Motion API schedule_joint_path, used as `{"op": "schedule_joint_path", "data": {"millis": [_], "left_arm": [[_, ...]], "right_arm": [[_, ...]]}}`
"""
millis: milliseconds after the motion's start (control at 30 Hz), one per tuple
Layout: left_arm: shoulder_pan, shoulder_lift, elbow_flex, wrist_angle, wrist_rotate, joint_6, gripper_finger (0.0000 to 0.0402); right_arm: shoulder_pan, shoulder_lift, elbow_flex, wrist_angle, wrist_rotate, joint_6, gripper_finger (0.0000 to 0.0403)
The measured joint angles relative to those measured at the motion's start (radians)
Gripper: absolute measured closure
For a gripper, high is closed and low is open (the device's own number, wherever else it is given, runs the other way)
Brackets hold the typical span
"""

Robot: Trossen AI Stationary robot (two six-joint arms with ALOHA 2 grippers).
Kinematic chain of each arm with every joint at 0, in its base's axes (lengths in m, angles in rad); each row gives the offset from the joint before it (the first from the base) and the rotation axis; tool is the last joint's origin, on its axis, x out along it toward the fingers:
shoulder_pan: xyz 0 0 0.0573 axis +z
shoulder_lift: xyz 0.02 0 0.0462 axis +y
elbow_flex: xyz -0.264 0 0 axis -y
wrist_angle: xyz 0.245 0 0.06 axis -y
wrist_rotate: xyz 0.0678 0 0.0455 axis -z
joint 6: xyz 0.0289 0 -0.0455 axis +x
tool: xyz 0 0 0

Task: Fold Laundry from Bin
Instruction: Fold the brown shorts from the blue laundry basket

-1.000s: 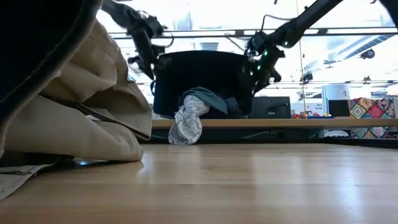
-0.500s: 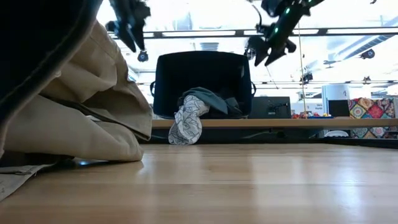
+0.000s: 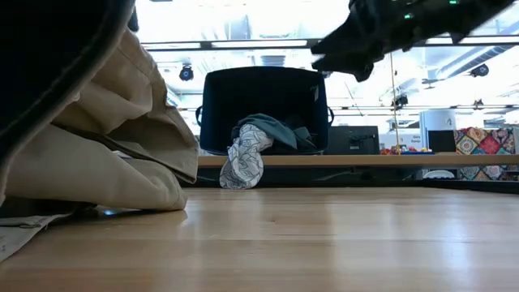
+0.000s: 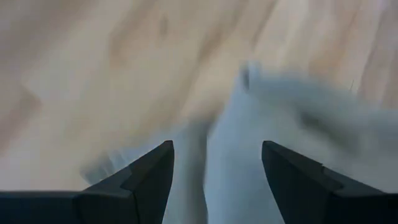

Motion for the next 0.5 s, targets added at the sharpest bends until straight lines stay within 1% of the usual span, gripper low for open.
{"op": "schedule_joint_path", "data": {"millis": [67, 133, 167, 233, 267, 333, 400, 500], "left_arm": [[-0.047, 0.025, -0.042, -0.006, 0.044, -0.071, 0.0174], [-0.074, 0.055, -0.079, 0.018, 0.109, -0.098, 0.0174], [-0.079, 0.071, -0.098, 0.055, 0.134, -0.102, 0.0174], [-0.08, 0.105, -0.141, 0.173, 0.149, -0.08, 0.0174], [-0.075, 0.127, -0.164, 0.258, 0.15, -0.057, 0.0174], [-0.061, 0.177, -0.212, 0.496, 0.154, 0.027, 0.0178], [-0.041, 0.239, -0.258, 0.804, 0.154, 0.127, 0.0193], [0.029, 0.371, -0.294, 1.262, 0.156, 0.264, 0.0234]], "right_arm": [[0.058, 0.039, -0.024, 0.072, 0.001, 0.014, 0.017], [0.096, 0.074, -0.025, 0.088, 0.004, 0.038, 0.017], [0.108, 0.093, -0.02, 0.085, 0.006, 0.049, 0.017], [0.124, 0.131, -0.005, 0.088, 0.005, 0.078, 0.017], [0.13, 0.151, 0.0, 0.086, 0.005, 0.093, 0.017], [0.143, 0.192, 0.016, 0.084, 0.005, 0.101, 0.017], [0.155, 0.228, 0.026, 0.075, 0.002, 0.108, 0.017], [0.176, 0.264, 0.049, 0.046, -0.003, 0.116, 0.017]]}}
